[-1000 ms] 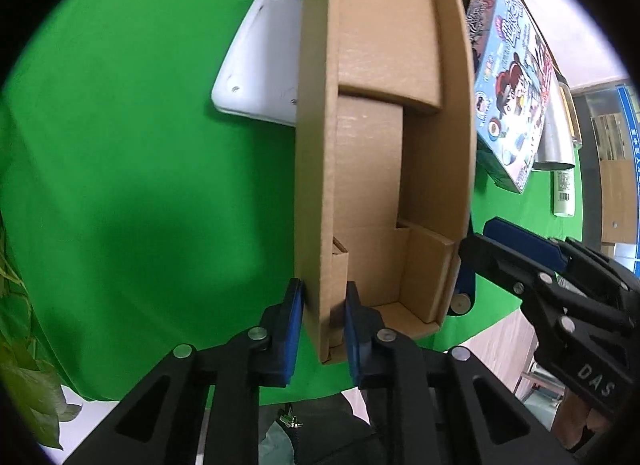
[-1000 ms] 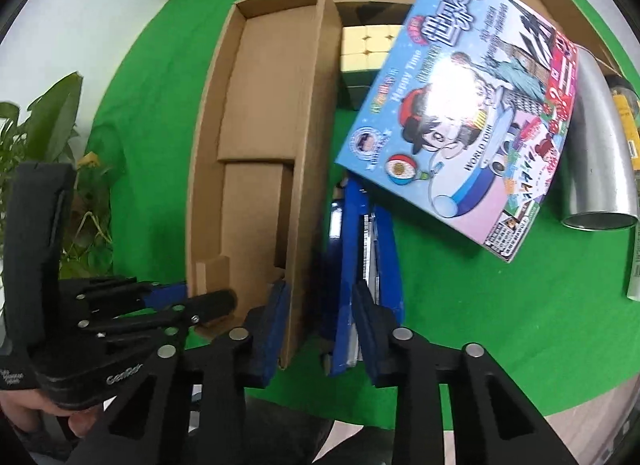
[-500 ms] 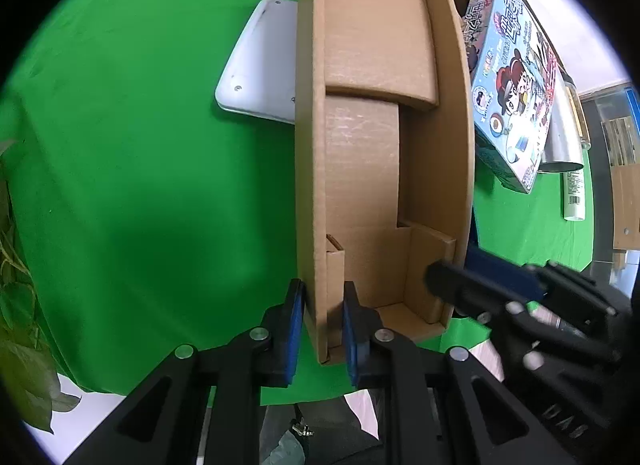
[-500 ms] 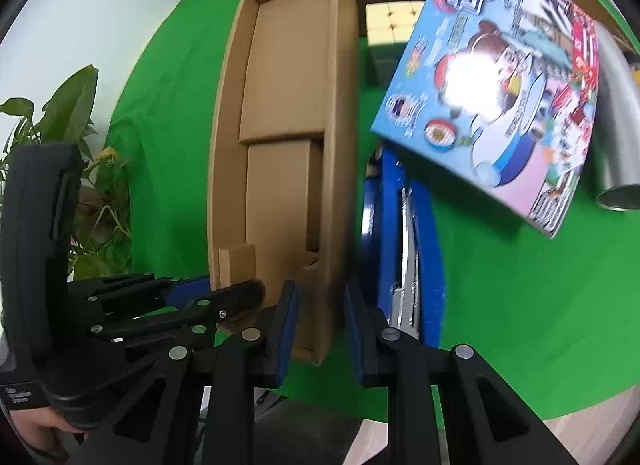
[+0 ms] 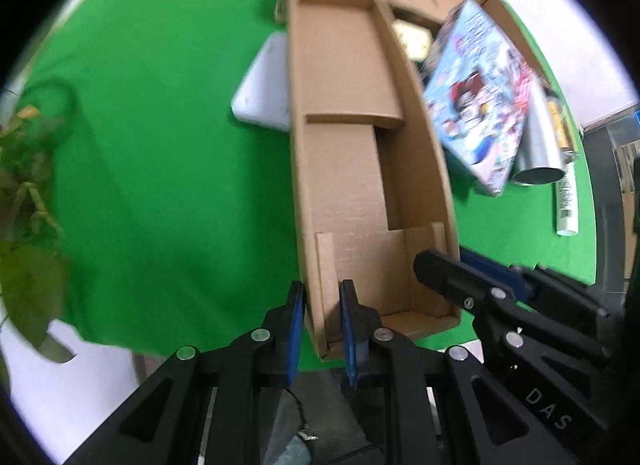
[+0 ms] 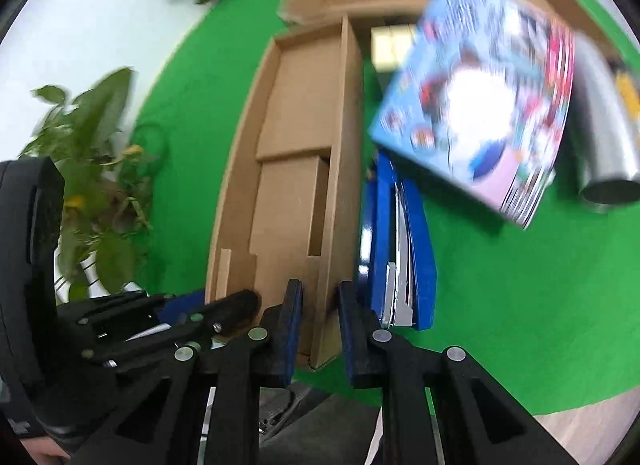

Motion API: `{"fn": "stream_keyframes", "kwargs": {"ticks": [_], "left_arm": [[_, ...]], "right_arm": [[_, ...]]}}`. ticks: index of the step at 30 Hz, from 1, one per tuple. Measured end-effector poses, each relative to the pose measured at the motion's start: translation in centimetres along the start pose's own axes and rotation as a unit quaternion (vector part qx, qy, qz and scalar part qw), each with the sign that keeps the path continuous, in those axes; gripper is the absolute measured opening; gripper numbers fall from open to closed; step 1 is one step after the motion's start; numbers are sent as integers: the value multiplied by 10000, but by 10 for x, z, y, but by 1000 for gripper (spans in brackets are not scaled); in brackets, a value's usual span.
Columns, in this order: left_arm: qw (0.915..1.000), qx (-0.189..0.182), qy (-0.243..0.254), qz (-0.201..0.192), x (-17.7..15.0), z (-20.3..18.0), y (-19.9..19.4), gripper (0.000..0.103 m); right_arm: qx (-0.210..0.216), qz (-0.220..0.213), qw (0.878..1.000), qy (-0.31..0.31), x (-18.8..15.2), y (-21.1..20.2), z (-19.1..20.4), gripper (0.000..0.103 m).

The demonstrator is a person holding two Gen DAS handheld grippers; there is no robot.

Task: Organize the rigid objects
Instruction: 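Lift the divider insert with both grippers and carry it over the box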

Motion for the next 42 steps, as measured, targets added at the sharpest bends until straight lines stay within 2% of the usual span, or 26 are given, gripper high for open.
{"fn": "stream_keyframes", "kwargs": {"ticks": [5,8,10,14,19,24,27,29,32,36,38,42], "left_arm": [[9953,213,23,-941,9,-20,-83,16],[9858,346,259,-1620,29,-43,-138,16],[9788,400,370,-1977,40,-52,-160,16],[9729,344,564,-2217,57,-79,-175,16],[9685,257,713,-2374,79,-90,-186,16],[9701,14,756,-2305,120,-81,-179,16],[9685,-54,859,-2336,156,-73,-171,16],[9705,-234,851,-2244,185,-64,-160,16],[9745,-455,779,-2056,227,-44,-134,16],[9820,-569,682,-1665,270,-18,-94,16],[9856,-723,553,-1421,288,-5,-72,16],[9901,-633,600,-1103,310,6,-38,16]], "right_arm": [[317,-778,9959,-345,20,-74,22,16],[518,-1403,9881,-367,38,-128,22,16],[624,-1612,9843,-347,52,-157,13,16],[649,-2039,9764,-288,77,-201,2,16],[579,-2180,9740,-205,100,-224,-5,16],[354,-2158,9757,-147,139,-217,-4,16],[228,-2157,9761,-99,178,-206,-5,16],[119,-2089,9779,-27,208,-193,-10,16],[-50,-1943,9809,68,258,-163,-19,16],[-2,-1655,9856,337,307,-111,-31,16],[235,-1520,9852,750,322,-87,-41,17],[62,-1255,9887,823,347,-40,-49,17]]}}
Point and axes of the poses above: each gripper's, at about its wrist camera, not at the fingertips, and y roughly the way its jaws point, z to its left, x to its top, the point moved 6 cm from there along y, roughly the way its jaws point
